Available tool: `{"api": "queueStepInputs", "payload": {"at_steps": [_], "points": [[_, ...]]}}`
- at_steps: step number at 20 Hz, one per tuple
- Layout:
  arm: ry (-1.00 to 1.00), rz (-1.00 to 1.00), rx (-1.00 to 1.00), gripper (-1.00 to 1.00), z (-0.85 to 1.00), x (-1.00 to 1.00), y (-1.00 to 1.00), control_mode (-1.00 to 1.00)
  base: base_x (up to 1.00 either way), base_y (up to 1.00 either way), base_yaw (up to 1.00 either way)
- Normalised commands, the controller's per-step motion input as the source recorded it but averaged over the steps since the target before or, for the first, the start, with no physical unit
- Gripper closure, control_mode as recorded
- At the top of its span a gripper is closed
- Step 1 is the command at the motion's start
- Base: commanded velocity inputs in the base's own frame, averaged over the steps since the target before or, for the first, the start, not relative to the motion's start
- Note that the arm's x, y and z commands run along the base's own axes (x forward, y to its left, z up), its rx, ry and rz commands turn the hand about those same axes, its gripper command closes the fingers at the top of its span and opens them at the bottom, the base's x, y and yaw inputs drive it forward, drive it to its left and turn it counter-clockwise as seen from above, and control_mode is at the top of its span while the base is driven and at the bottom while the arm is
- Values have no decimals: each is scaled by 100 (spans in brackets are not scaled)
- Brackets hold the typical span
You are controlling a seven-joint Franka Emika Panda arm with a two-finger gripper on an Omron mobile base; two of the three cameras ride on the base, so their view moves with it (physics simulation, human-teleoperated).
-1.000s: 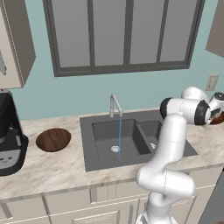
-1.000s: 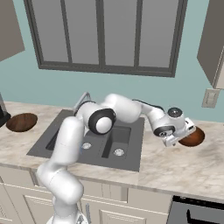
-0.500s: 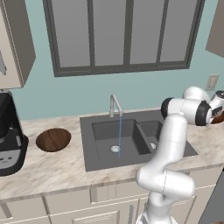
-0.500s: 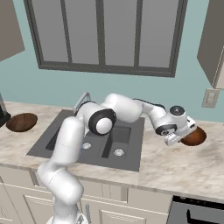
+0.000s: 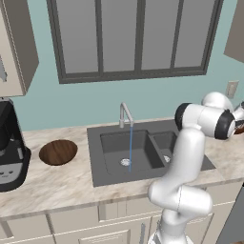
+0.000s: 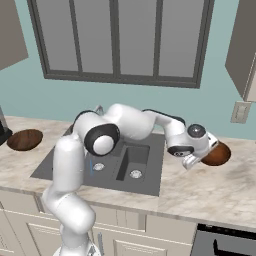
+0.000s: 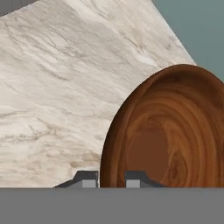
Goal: Rinse each bowl for a few seconds and place them down in the sink or on the counter.
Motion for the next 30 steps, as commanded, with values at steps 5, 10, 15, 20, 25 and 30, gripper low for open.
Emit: {"api": "queueStepInputs", "payload": {"at_steps": [5, 10, 15, 20, 25, 30], "points": [[-9, 35, -2, 100, 35, -13, 19, -100, 0, 0, 0], [1, 40, -11, 100, 53, -24, 32, -100, 0, 0, 0], [7, 36, -21, 100, 48, -34, 40, -100, 0, 0, 0], [8, 23, -34, 100, 34, -43, 52, -100, 0, 0, 0], [13, 22, -36, 100, 17, -41, 56, -100, 0, 0, 0], [5, 22, -23, 100, 2, -14, 70, -100, 0, 0, 0]]}}
